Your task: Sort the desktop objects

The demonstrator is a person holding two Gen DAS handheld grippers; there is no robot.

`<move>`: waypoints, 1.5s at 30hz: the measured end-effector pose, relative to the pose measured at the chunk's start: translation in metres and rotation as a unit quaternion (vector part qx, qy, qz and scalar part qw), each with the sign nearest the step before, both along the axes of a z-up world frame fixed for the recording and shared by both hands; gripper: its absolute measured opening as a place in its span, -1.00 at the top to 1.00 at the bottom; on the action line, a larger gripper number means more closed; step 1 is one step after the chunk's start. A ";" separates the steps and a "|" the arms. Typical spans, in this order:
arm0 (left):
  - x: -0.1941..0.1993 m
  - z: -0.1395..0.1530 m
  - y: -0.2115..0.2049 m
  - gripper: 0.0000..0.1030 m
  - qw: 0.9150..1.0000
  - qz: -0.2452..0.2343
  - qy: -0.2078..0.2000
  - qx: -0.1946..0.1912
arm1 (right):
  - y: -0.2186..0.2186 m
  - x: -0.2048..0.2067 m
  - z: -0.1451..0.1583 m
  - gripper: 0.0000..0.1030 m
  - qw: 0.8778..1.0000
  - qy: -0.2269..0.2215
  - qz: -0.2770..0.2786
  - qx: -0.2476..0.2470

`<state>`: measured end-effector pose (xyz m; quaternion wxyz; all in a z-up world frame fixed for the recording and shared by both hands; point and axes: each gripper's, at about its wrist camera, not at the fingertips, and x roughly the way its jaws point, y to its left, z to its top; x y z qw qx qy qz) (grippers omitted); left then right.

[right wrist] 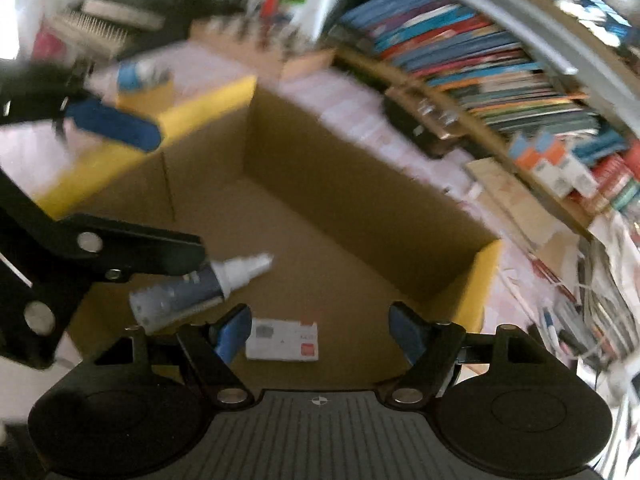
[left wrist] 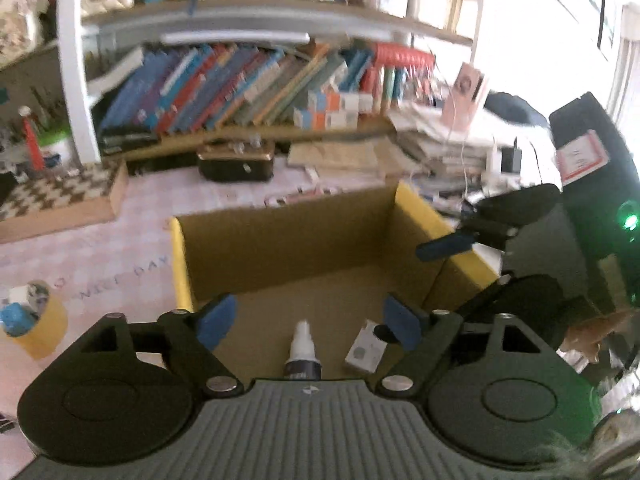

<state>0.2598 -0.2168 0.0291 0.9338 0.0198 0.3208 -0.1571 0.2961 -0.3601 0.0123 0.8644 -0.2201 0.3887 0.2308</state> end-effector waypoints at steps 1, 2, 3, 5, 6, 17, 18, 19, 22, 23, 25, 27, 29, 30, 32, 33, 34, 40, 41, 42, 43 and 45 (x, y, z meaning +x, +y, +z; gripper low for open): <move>-0.004 0.004 0.002 -0.62 1.000 0.007 -0.010 -0.003 | -0.003 -0.002 0.006 -0.51 1.000 -0.009 -0.009 0.016; -0.009 0.007 0.004 -0.65 1.000 0.017 -0.019 -0.004 | -0.006 -0.005 0.011 -0.51 0.999 -0.016 -0.017 0.029; -0.014 0.010 0.005 -0.68 0.999 0.028 -0.027 -0.006 | -0.007 -0.007 0.015 -0.51 0.999 -0.024 -0.024 0.040; -0.023 0.016 0.009 -0.72 0.998 0.048 -0.040 -0.012 | -0.009 -0.015 0.025 -0.51 0.997 -0.043 -0.036 0.060; -0.028 0.019 0.011 -0.73 0.997 0.056 -0.045 -0.016 | -0.011 -0.019 0.029 -0.51 0.995 -0.053 -0.042 0.069; -0.081 0.035 0.044 -0.92 0.990 0.104 -0.084 -0.047 | -0.032 -0.069 0.059 -0.51 0.968 -0.133 -0.133 0.168; -0.085 0.035 0.047 -0.92 0.989 0.106 -0.086 -0.048 | -0.034 -0.073 0.061 -0.51 0.964 -0.137 -0.143 0.174; -0.089 0.036 0.051 -0.92 0.989 0.108 -0.088 -0.049 | -0.035 -0.078 0.062 -0.51 0.961 -0.142 -0.154 0.179; -0.102 0.035 0.061 -0.92 0.987 0.116 -0.095 -0.053 | -0.035 -0.091 0.062 -0.51 0.953 -0.156 -0.182 0.183; -0.106 0.035 0.065 -0.92 0.987 0.119 -0.099 -0.053 | -0.035 -0.096 0.062 -0.51 0.951 -0.161 -0.192 0.183; -0.115 0.035 0.073 -0.93 0.985 0.124 -0.107 -0.052 | -0.032 -0.106 0.060 -0.51 0.946 -0.169 -0.210 0.181; -0.122 0.034 0.079 -0.94 0.984 0.128 -0.115 -0.047 | -0.028 -0.117 0.057 -0.51 0.941 -0.176 -0.230 0.176; -0.130 0.032 0.086 -0.95 0.983 0.130 -0.119 -0.043 | -0.023 -0.126 0.053 -0.51 0.938 -0.178 -0.244 0.172; -0.134 0.031 0.090 -0.95 0.983 0.131 -0.118 -0.044 | -0.020 -0.131 0.050 -0.51 0.936 -0.178 -0.252 0.170; -0.141 0.028 0.098 -0.95 0.984 0.129 -0.115 -0.047 | -0.014 -0.141 0.045 -0.51 0.932 -0.176 -0.269 0.166; -0.144 0.027 0.102 -0.95 0.984 0.127 -0.112 -0.047 | -0.011 -0.147 0.042 -0.51 0.930 -0.172 -0.278 0.166; -0.147 0.025 0.105 -0.95 0.985 0.124 -0.110 -0.047 | -0.007 -0.153 0.039 -0.51 0.929 -0.166 -0.286 0.166; -0.168 0.013 0.127 -0.95 0.989 0.105 -0.101 -0.033 | 0.021 -0.186 0.025 -0.51 0.928 -0.146 -0.305 0.158; -0.172 0.011 0.132 -0.95 0.989 0.103 -0.099 -0.030 | 0.026 -0.190 0.023 -0.51 0.927 -0.143 -0.308 0.157; -0.175 0.009 0.135 -0.95 0.990 0.100 -0.097 -0.028 | 0.031 -0.195 0.021 -0.51 0.926 -0.140 -0.313 0.156; -0.178 0.007 0.139 -0.95 0.990 0.098 -0.095 -0.026 | 0.035 -0.199 0.020 -0.51 0.926 -0.137 -0.316 0.156; -0.185 0.002 0.146 -0.96 0.991 0.096 -0.090 -0.021 | 0.044 -0.208 0.015 -0.51 0.924 -0.132 -0.323 0.155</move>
